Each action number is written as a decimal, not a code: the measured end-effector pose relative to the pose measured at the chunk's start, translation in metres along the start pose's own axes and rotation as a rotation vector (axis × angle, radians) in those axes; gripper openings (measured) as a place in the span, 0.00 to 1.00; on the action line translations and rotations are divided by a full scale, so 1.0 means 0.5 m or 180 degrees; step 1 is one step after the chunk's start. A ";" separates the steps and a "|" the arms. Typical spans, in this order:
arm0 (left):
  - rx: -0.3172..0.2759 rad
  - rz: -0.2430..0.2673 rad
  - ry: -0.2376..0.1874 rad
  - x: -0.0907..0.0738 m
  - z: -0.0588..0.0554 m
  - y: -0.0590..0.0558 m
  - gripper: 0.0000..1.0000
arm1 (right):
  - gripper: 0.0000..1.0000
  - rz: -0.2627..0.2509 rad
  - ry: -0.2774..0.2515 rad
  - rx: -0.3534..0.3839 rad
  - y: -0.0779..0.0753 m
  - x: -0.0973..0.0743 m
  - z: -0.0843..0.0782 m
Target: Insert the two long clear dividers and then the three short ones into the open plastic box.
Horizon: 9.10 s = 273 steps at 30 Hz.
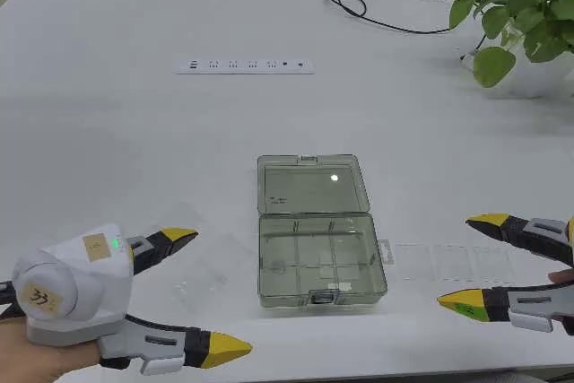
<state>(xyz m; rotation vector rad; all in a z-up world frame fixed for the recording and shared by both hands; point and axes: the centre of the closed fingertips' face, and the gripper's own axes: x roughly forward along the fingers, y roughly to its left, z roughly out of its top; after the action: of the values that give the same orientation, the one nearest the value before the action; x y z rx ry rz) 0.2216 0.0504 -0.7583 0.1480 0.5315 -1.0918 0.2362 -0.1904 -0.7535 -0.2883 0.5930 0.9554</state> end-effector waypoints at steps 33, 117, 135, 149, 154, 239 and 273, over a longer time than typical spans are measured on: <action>0.0028 -0.0030 -0.0016 0.002 0.007 -0.006 0.98 | 0.74 0.0004 0.0012 -0.0059 0.004 -0.004 0.006; -0.0464 0.0683 0.0720 -0.041 -0.081 0.204 0.80 | 0.71 -0.0005 -0.0003 0.0083 0.013 0.008 -0.004; -0.0732 0.0996 0.1213 -0.038 -0.140 0.273 0.54 | 0.70 -0.0003 -0.0001 0.0129 0.017 0.011 -0.010; -0.0649 0.1065 0.1609 -0.033 -0.166 0.278 0.44 | 0.69 -0.0033 -0.0022 0.0159 0.016 0.007 -0.010; -0.0546 0.1157 0.1732 -0.035 -0.169 0.285 0.38 | 0.69 -0.0035 -0.0024 0.0167 0.017 0.009 -0.011; -0.1493 0.0312 -0.0374 0.064 0.162 -0.021 0.30 | 0.25 0.0083 -0.0840 0.1463 0.134 0.125 0.267; -0.1138 0.0146 -0.0383 0.085 0.174 -0.049 0.32 | 0.06 -0.0015 -0.0756 0.2045 0.138 0.148 0.265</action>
<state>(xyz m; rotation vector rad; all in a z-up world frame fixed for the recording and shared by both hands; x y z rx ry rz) 0.2446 -0.0273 -0.6997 -0.2160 0.6028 -0.9387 0.2568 -0.0380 -0.6886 0.3920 0.6461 0.7353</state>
